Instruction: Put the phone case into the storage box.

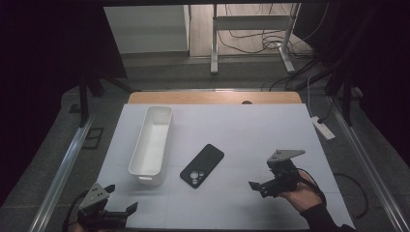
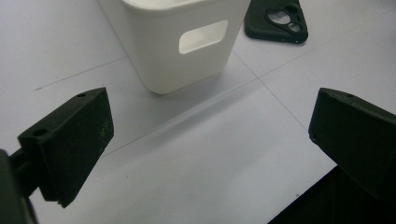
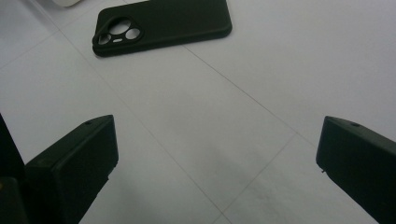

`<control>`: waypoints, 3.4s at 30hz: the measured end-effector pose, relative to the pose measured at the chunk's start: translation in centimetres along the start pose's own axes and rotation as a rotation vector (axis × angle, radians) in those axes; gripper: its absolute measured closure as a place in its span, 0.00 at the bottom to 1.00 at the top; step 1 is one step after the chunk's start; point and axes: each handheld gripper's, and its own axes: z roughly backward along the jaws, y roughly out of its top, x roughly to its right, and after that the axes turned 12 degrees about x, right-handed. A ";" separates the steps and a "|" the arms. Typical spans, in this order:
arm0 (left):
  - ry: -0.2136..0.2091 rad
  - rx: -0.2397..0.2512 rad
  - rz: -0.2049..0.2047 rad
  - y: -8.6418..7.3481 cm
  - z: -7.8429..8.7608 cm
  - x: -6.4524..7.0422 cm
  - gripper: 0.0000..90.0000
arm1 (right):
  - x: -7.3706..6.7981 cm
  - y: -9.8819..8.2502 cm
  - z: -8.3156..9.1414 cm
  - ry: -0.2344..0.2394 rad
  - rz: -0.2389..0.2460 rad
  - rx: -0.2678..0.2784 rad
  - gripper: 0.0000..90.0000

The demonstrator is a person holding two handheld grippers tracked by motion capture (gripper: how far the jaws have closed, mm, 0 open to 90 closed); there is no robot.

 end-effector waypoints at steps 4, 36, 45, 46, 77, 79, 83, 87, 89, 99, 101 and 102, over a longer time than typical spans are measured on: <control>0.000 0.000 -0.001 0.0 0.0 0.0 0.01 | -0.1 0.3 -0.5 0.004 0.008 -0.004 0.00; 0.002 0.003 0.003 0.0 0.0 0.0 0.00 | -0.7 3.0 -4.4 0.052 0.074 -0.046 0.00; 0.001 0.003 0.002 0.0 0.0 0.0 0.00 | -0.7 3.7 -5.5 0.067 0.075 -0.031 0.00; 0.001 0.004 0.003 0.0 0.0 0.0 0.00 | -0.7 3.8 -5.7 0.065 0.075 -0.034 0.00; -0.004 0.005 0.006 0.0 0.1 -0.1 0.00 | -1.5 6.3 -10.5 0.090 0.112 -0.105 0.00; -0.003 0.006 0.006 0.0 0.1 -0.1 0.00 | -1.6 6.5 -10.9 0.092 0.112 -0.108 0.00; -0.004 0.006 0.006 0.0 0.1 -0.1 0.00 | -1.8 6.7 -11.7 0.084 0.116 -0.128 0.00; -0.004 0.006 0.006 0.0 0.1 -0.1 0.00 | -2.0 6.9 -12.2 0.085 0.119 -0.138 0.00; -0.005 0.006 0.006 0.0 0.1 -0.1 0.00 | -2.3 7.2 -12.7 0.081 0.124 -0.150 0.00; -0.005 0.008 0.007 0.0 0.1 -0.1 0.00 | -3.1 8.2 -14.3 0.082 0.134 -0.171 0.00; -0.005 0.008 0.007 0.0 0.1 -0.1 0.00 | -3.3 8.4 -14.7 0.088 0.134 -0.171 0.00; -0.004 0.008 0.005 -0.1 0.1 -0.1 0.00 | -3.3 8.5 -14.8 0.093 0.134 -0.168 0.00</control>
